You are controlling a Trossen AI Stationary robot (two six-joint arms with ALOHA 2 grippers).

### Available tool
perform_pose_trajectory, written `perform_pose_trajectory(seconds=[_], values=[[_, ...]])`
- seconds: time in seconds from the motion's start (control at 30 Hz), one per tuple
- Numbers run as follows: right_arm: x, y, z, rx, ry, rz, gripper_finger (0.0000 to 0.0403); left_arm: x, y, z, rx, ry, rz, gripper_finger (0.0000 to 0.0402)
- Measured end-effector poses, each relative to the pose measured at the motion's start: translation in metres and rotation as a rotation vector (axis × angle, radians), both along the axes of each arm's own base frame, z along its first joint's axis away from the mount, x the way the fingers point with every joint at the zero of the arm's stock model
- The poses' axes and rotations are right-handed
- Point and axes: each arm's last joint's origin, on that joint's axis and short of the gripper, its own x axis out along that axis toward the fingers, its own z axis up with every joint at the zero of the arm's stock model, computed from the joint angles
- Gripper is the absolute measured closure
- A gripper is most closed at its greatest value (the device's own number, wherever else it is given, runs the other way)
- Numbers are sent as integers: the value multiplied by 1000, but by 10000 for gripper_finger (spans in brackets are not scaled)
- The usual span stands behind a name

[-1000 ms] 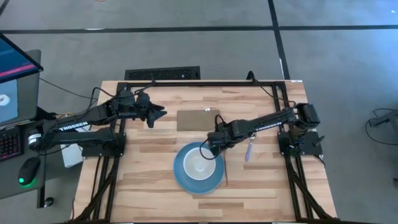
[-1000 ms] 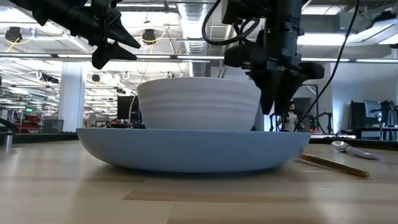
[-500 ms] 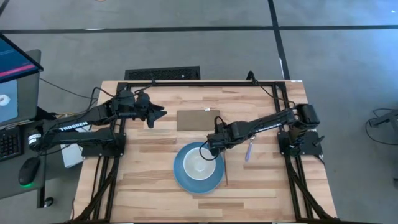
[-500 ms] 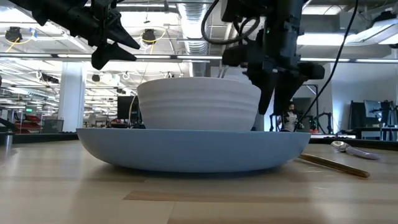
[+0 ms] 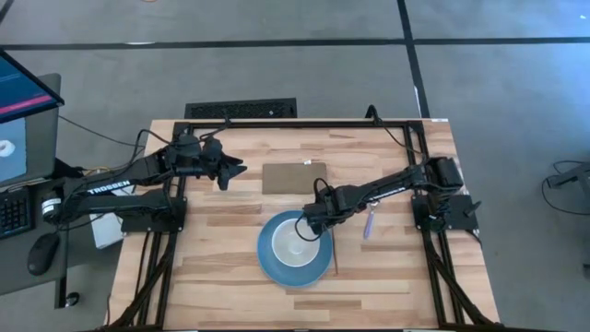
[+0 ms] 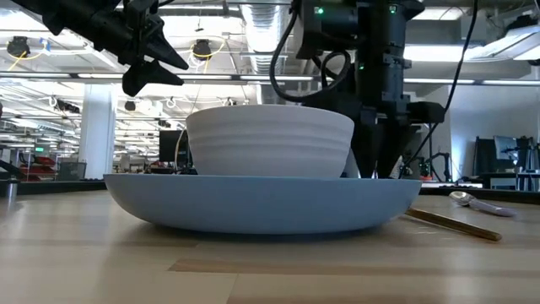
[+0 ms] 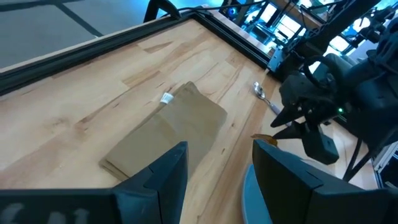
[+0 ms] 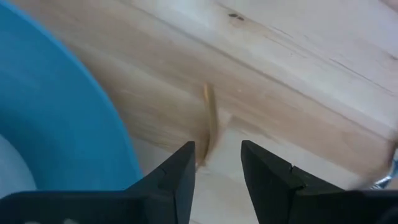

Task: Set table place
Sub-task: Move the gold fork to the right of the blue plate

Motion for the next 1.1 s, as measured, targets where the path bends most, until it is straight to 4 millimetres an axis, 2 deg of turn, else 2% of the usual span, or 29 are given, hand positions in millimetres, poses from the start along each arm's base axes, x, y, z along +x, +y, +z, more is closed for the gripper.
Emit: perform_pose_trajectory(seconds=[0.3,0.9,1.1], values=[[4,1,0,10,-46,1,249,0,0,0,0,1,0,233],[-1,0,-7,6,-18,-17,267,0,0,-1,-2,6,1,233],[3,2,-22,13,18,-14,267,0,0,-1,-2,6,1,233]])
